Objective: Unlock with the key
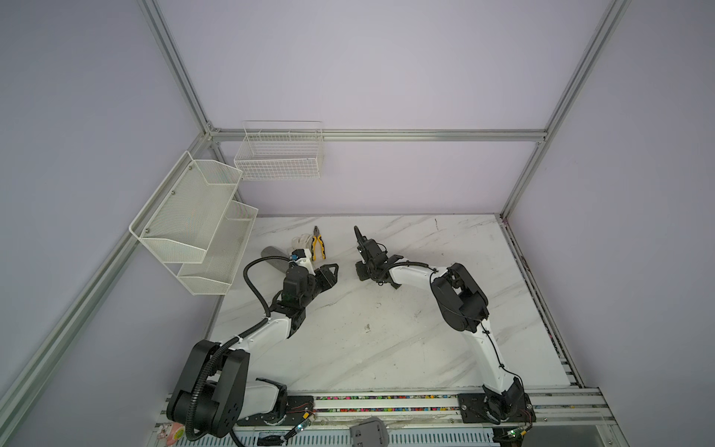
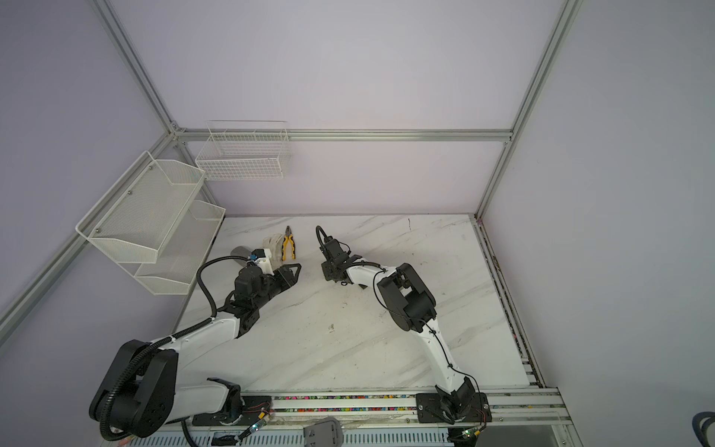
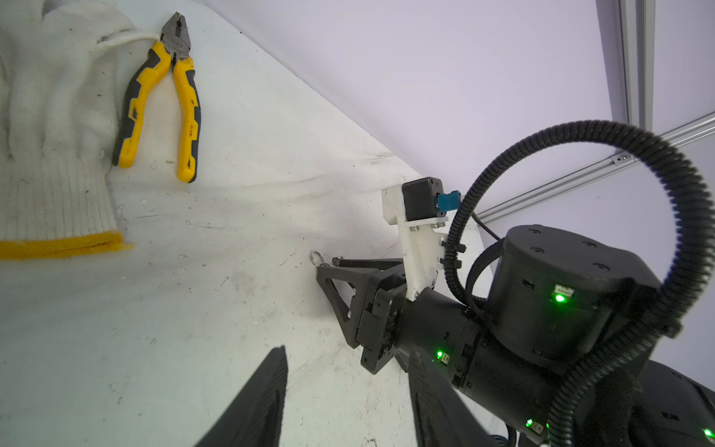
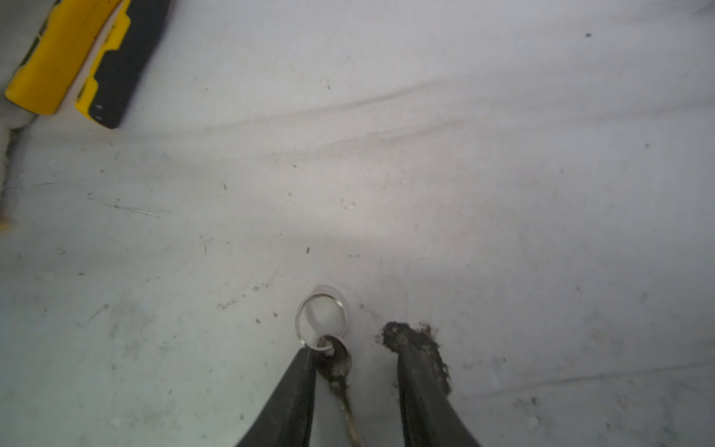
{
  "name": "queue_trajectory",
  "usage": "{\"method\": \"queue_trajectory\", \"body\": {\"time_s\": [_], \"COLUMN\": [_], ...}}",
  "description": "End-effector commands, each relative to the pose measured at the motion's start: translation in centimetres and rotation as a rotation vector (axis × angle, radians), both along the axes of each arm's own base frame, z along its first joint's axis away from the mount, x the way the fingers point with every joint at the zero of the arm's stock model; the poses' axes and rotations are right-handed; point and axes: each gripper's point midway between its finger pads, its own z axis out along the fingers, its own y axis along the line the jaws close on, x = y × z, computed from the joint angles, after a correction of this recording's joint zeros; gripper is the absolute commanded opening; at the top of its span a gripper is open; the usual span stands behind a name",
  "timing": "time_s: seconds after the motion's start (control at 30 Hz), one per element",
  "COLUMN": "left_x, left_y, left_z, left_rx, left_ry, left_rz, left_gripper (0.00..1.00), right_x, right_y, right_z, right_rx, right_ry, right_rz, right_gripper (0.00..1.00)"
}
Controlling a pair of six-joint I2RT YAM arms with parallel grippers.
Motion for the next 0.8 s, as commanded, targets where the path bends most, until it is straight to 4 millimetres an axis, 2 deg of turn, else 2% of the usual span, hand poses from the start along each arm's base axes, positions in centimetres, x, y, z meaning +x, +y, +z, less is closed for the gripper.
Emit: {"method": "queue_trajectory", "body": {"time_s": [0.0, 0.17, 0.3, 0.4, 0.6, 0.77], "left_x": [0.7, 0.7, 0.6, 0.5, 0.5, -0.1], "left_y": [0.0, 0.0, 0.1, 0.1, 0.4, -0.8], "left_z": [2.8, 3.2, 3.4, 3.7, 3.9, 3.4], "left_rx": [-0.029, -0.034, -0.033, -0.031, 0.009, 0.083], "left_ry": [-0.085, -0.097, -0.103, -0.105, -0.073, 0.026], "left_rz": [-0.001, -0.002, -0.001, 0.000, 0.004, -0.101], "left_gripper": [0.52, 0.52, 0.51, 0.51, 0.51, 0.48], "right_x": [-1.6, -2.1, -2.6, -2.7, -3.9, -6.4], "right_y": [-0.1, -0.5, -0.3, 0.4, 1.2, -0.9], "right_z": [-3.6, -4.3, -3.7, -1.7, 2.8, 7.6], "right_rx": [-0.091, -0.120, -0.074, -0.002, 0.135, 0.325], "right_ry": [0.073, 0.079, 0.090, 0.078, 0.057, 0.093], "right_rz": [0.025, 0.010, 0.003, 0.009, 0.073, 0.140], "right_gripper": [0.38, 0.27, 0.16, 0.11, 0.09, 0.06]}}
